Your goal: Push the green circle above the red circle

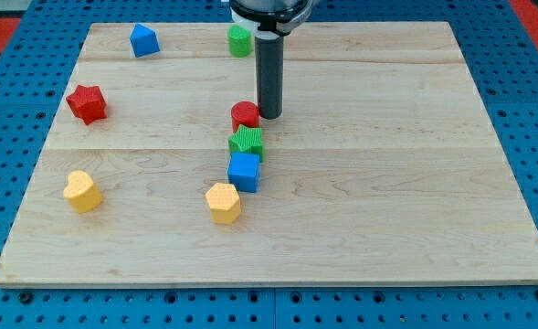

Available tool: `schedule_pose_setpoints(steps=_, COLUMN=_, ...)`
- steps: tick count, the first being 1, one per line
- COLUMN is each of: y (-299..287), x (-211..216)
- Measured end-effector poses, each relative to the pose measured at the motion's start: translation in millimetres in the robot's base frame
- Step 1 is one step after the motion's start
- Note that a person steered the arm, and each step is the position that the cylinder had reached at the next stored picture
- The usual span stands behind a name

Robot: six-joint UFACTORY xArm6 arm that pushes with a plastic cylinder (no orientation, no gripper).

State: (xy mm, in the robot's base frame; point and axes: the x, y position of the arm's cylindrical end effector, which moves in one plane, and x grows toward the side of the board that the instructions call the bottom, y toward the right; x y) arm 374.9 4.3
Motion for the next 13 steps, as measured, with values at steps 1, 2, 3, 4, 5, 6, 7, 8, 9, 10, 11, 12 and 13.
schedule_pose_setpoints(steps=1, y=23.5, x=-61.4)
schedule_pose_setpoints(steps=2, y=34.6, x=-148.2)
schedule_pose_setpoints(steps=3, y=21.4, x=-182.5)
schedule_pose_setpoints(steps=4, y=-28.7, x=-181.2)
schedule_pose_setpoints(steps=5, y=-70.8, x=-181.5)
schedule_pose_setpoints(steps=6, y=-43.3, x=-152.2)
schedule_pose_setpoints(steps=7, y=-16.9, x=-121.9)
schedule_pose_setpoints(steps=8, y=-26.6, x=-115.6)
schedule_pose_setpoints(steps=9, y=-28.8, x=-115.6)
schedule_pose_setpoints(steps=10, y=-12.7, x=-126.8)
schedule_pose_setpoints(steps=11, y=0.6, x=-120.4)
schedule_pose_setpoints(steps=12, y=-25.3, x=-104.9)
schedule_pose_setpoints(steps=13, y=-37.0, x=-82.3)
